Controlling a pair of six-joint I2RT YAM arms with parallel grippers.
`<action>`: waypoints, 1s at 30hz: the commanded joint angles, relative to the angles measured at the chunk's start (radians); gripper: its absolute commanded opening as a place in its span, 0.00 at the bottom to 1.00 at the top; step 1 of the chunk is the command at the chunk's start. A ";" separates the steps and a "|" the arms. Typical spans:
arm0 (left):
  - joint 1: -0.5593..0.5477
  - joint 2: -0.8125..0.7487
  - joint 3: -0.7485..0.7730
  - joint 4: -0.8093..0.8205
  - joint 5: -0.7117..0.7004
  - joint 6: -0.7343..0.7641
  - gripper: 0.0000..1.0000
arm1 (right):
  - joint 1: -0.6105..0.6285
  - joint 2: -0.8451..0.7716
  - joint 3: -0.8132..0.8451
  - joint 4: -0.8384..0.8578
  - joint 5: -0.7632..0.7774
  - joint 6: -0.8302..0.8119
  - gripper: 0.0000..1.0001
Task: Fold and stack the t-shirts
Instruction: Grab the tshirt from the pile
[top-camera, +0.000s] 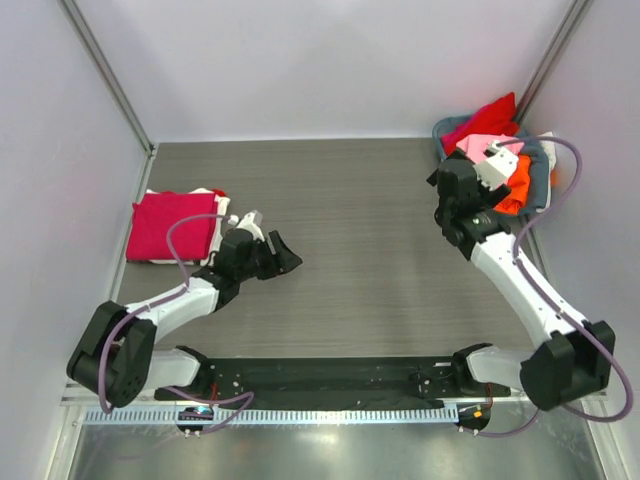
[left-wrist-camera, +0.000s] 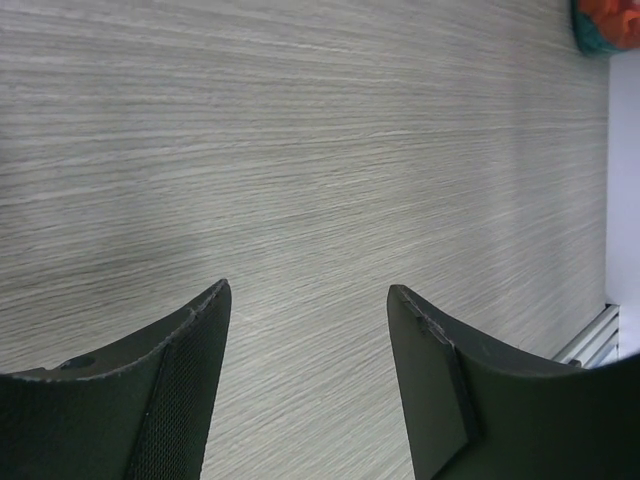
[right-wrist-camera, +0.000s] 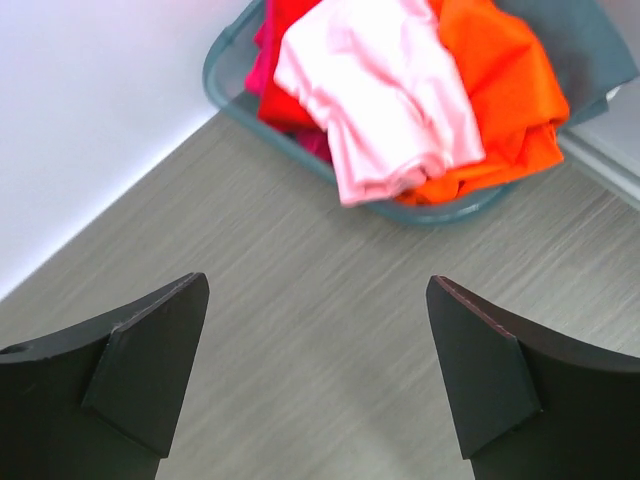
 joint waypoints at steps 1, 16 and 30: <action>0.000 -0.061 0.005 0.041 0.000 0.025 0.65 | -0.053 0.122 0.122 -0.034 0.027 0.010 0.95; 0.002 -0.128 -0.034 0.068 -0.020 0.057 0.49 | -0.253 0.613 0.420 -0.020 0.016 0.179 0.89; 0.002 -0.085 0.000 0.039 -0.008 0.067 0.50 | -0.277 0.608 0.431 -0.001 0.076 0.268 0.01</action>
